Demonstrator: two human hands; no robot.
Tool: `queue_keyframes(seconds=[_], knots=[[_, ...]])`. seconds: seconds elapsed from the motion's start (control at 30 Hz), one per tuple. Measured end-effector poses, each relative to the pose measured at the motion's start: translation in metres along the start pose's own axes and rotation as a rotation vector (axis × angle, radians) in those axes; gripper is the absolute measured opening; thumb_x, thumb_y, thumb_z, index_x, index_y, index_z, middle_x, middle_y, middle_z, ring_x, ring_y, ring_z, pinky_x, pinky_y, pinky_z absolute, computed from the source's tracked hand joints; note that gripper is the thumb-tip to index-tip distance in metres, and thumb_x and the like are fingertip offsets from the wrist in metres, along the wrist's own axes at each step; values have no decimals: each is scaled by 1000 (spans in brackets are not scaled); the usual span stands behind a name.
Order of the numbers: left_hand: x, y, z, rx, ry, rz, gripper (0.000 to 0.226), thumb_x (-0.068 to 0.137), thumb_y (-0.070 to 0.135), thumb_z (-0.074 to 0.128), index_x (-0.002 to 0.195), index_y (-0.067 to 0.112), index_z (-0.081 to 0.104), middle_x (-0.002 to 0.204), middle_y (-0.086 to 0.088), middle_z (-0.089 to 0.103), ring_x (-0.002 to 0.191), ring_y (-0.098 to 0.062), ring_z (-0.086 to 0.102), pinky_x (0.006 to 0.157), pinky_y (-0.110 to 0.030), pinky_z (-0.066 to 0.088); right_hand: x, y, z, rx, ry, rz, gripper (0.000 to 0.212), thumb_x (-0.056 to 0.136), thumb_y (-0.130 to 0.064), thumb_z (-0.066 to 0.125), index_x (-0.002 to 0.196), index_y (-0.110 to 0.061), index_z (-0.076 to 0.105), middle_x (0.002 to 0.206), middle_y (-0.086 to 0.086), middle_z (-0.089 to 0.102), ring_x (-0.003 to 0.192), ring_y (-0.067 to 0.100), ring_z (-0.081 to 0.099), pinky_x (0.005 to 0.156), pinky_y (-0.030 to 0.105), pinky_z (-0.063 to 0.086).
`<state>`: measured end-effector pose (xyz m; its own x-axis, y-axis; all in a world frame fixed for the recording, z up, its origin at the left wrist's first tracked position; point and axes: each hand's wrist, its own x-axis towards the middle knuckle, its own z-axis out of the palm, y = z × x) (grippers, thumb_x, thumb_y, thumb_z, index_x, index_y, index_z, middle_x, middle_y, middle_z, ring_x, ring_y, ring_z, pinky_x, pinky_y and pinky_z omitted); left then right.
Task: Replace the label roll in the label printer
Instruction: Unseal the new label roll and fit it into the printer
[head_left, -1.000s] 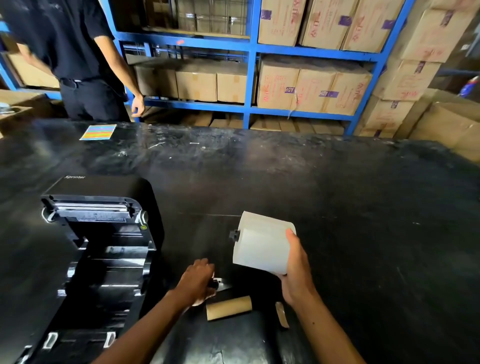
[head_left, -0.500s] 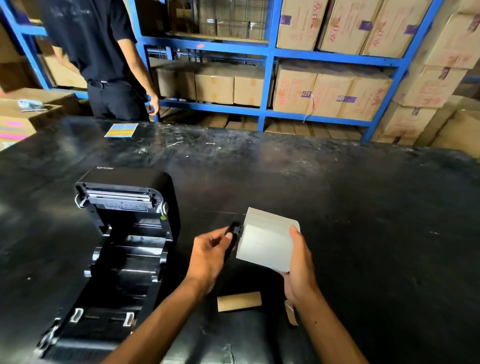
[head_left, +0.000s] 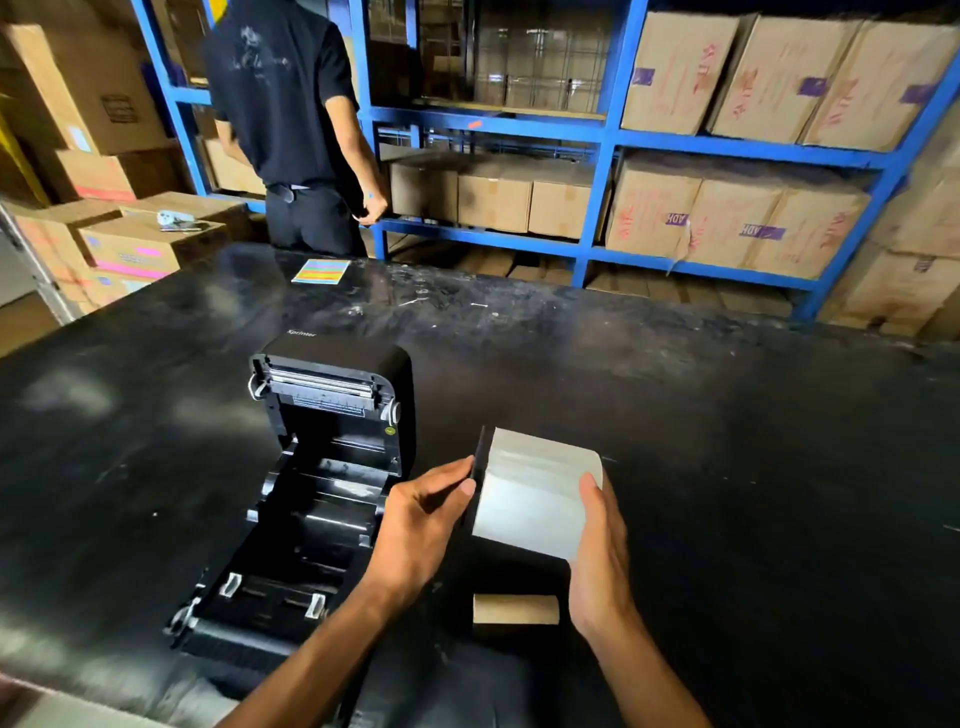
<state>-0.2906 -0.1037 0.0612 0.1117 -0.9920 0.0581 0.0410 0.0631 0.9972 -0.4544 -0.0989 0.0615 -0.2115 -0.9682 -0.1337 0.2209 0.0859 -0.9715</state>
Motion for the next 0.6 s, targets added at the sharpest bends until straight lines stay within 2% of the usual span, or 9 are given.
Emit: queue_keyframes(seconds=[0.1,0.23,0.3,0.37,0.43,0.53,0.6], knots=[[-7,5,-13,-86,34,-58,27,88,5,64,114,2,69,116,-10,72,113,-21,65,107,-46,45,-7,3,9,-34,-41,-71,42,89,-48,44,131,-46,45,122,-31,54,113,-12,48,91,16,36],[-16,10,-34,-50,59,-47,28,87,7,64,115,3,69,116,-6,72,113,-16,65,107,-42,44,-13,6,30,-37,-58,-79,26,93,-43,43,117,-52,47,114,-36,52,103,-17,48,84,12,33],[-18,14,-47,-41,75,-41,27,90,7,61,115,3,69,114,-5,74,110,-17,67,103,-39,49,-16,8,43,-44,-67,-86,24,89,-47,44,111,-55,46,111,-39,50,103,-17,48,80,9,32],[-19,18,-60,-29,103,-9,24,89,3,61,111,2,71,108,-7,76,103,-19,70,91,-28,56,-18,9,56,-51,-84,-105,28,90,-44,45,117,-52,44,113,-36,49,102,-16,48,76,6,33],[-20,21,-76,-29,127,-2,21,87,0,63,105,0,73,103,-11,77,97,-21,73,78,-21,58,-20,11,69,-62,-117,-92,35,97,-34,42,131,-44,39,115,-28,49,93,-17,48,69,4,36],[-21,27,-102,-61,152,-63,23,91,3,55,95,7,77,94,-6,79,88,-19,74,77,-28,58,-28,16,94,-97,-162,-80,44,97,-29,41,141,-33,34,121,-17,49,87,-16,50,60,-1,42],[-23,31,-116,-111,164,-122,29,94,13,51,87,10,79,85,-4,79,77,-13,72,75,-32,56,-35,22,112,-113,-185,-99,47,97,-27,43,142,-32,33,125,-14,50,87,-18,55,61,-3,42]])
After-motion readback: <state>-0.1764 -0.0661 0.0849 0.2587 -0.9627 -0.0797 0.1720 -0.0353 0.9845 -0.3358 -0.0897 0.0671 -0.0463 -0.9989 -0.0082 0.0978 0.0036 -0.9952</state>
